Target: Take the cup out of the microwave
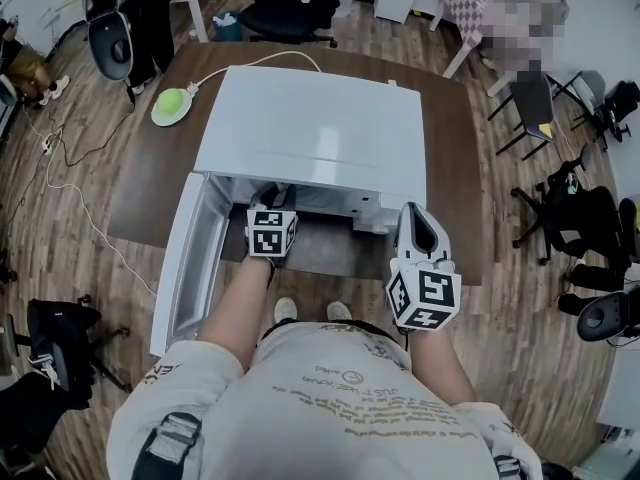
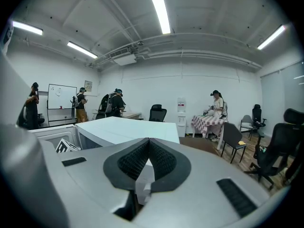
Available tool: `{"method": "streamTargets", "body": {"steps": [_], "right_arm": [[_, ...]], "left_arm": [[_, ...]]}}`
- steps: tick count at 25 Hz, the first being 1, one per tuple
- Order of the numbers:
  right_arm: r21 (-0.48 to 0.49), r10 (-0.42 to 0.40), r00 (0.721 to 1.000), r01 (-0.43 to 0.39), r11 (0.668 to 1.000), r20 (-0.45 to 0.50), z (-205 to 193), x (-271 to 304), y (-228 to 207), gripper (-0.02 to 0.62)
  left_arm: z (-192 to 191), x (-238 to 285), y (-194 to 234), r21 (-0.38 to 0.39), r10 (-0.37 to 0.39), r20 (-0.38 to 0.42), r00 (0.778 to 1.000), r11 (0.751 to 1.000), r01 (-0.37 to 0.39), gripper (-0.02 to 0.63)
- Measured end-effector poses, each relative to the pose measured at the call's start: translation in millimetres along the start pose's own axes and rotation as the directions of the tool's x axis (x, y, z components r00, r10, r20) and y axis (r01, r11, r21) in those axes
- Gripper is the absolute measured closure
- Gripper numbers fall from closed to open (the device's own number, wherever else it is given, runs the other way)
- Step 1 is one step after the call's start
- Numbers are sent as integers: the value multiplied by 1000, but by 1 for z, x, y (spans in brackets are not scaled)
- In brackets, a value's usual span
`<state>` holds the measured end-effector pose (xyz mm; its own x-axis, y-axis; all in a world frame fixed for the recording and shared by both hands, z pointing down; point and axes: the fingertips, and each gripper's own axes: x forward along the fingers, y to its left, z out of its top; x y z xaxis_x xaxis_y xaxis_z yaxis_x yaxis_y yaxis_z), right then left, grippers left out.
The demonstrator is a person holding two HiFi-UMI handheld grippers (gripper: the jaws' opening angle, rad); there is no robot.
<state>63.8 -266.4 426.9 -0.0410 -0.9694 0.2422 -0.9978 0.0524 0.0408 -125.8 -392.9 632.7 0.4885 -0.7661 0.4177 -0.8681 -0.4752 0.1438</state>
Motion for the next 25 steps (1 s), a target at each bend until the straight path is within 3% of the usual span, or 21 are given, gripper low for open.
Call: {"method": "streamTargets", "body": {"steps": [4,6,11,16,25], "right_arm": [[-4,-5,1000,5,1000,-4,0,1,-2,580],[-4,-9,1000,9,1000,-7,-1,2,-3,580],[-4,-15,1000,15,1000,-15,-4,2,-7,580],[-2,4,1000,-4,1000,-16,-5,7,-3,580],[-5,85,996,-85,996,-6,-5,15,8,580]], "left_arm": [[3,8,-6,26,-46,55,997,999,45,506],[4,10,-6,65,-52,69,996,997,47,555],[10,4,-15,156,-72,82,994,986,59,571],[13,-4,-27,159,-110,90,990,983,95,572],[17,-30,-38,118,-85,110,990,990,72,575]]}}
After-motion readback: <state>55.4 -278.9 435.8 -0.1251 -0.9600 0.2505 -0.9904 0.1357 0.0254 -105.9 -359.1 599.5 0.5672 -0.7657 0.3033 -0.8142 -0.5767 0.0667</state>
